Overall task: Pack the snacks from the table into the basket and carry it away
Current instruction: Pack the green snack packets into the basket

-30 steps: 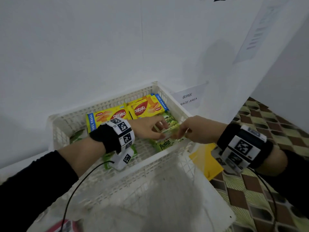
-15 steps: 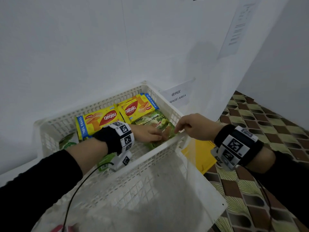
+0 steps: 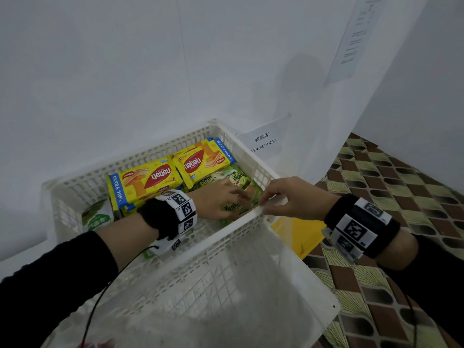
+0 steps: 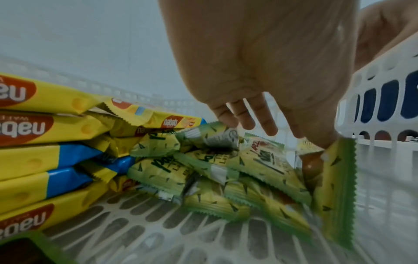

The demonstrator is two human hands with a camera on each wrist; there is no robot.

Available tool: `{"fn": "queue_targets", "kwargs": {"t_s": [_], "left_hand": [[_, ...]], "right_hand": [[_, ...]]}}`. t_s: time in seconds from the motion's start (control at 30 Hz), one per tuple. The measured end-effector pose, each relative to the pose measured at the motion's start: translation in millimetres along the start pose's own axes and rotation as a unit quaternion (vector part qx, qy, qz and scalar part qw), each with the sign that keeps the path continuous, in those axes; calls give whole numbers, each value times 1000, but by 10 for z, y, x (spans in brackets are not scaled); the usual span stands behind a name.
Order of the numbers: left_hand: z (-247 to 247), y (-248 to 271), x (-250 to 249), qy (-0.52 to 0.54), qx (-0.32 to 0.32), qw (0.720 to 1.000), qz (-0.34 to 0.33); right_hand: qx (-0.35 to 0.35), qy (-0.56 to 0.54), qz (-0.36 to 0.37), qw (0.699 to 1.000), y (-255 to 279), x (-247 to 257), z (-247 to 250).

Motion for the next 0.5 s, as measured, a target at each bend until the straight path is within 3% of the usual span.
{"fn": "queue_targets", "kwargs": {"t_s": [0.13,0.3,0.4,0.5], "left_hand": [[-114,-5,45,-83,55,994,37],[-179,-11,118,-86,55,994,30],[-244,-18,178,-91,22,995,16],[-255,-26,164,-103,-63,992,-42]], "right_hand": [[-18,-18,21,999,-3,-43,-25],[-31,-29,36,998,21,-68,-45],[-41,-35,46,998,24,-83,-49],[-44,-41,47,997,30,-104,-53]]}}
Point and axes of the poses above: each hand's wrist, its own y-axis away from the middle knuckle, its own z-axis out of the back of the hand, x = y × z, the point moved 4 cm from there along -y, towards the middle knuckle, and after that the axes turned 1 degree about -x, right-handed, at the moved point
